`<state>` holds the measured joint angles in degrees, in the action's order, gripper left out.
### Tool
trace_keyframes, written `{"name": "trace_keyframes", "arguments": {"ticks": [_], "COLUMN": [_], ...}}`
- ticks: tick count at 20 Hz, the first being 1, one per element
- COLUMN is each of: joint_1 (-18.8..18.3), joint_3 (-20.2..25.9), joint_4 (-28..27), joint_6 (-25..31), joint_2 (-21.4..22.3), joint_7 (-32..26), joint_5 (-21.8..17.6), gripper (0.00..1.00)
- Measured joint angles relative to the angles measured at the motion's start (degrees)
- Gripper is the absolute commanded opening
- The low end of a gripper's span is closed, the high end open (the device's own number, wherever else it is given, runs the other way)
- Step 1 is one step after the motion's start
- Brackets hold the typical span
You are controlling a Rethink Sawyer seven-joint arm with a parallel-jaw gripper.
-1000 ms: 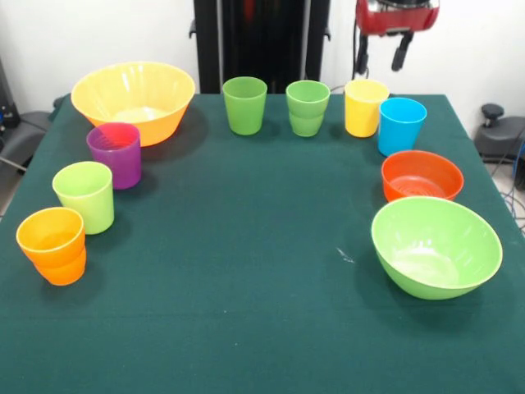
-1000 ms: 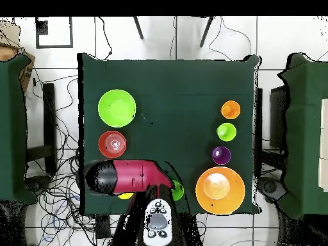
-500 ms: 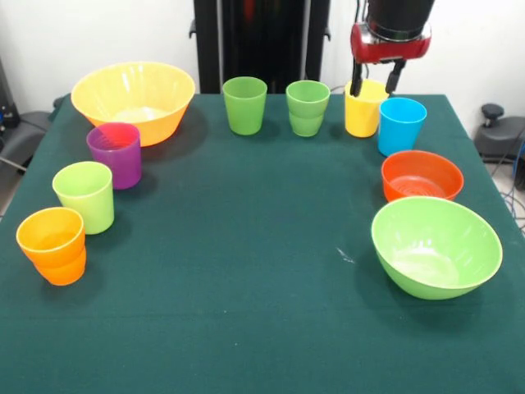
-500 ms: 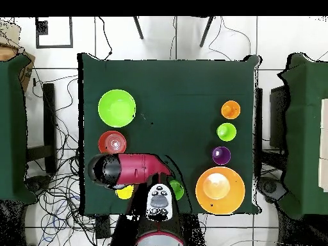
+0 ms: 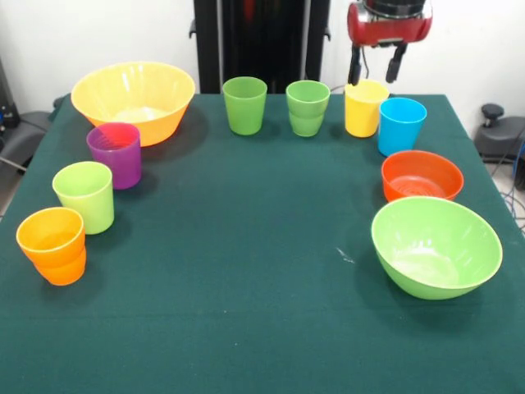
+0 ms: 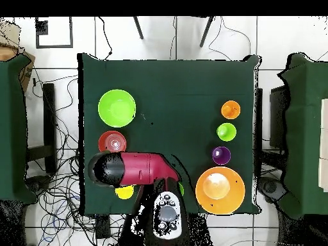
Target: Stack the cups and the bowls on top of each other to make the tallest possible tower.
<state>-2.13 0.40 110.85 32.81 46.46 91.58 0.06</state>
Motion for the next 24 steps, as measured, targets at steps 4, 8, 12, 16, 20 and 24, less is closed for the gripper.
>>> {"name": "trace_keyframes", "arguments": {"ticks": [4, 8, 12, 16, 20, 24], "joint_1": [-0.8, -1.3, -1.3, -1.3, -1.2, -1.2], "joint_3": [0.0, 0.0, -0.2, -1.0, -2.3, -4.6], "joint_4": [0.0, 0.0, 0.1, 0.1, 0.1, 0.1], "joint_6": [0.0, 0.0, 0.0, 0.0, 0.0, -0.6], "joint_2": [2.4, 4.7, 5.3, 5.3, 5.1, 4.4], "joint_7": [0.0, 0.0, 0.0, 0.0, 0.3, 2.2], "joint_5": [0.0, 0.0, 0.0, 0.0, 0.0, 0.0], "gripper": [1.0, 1.0, 1.0, 1.0, 1.0, 1.0]}}
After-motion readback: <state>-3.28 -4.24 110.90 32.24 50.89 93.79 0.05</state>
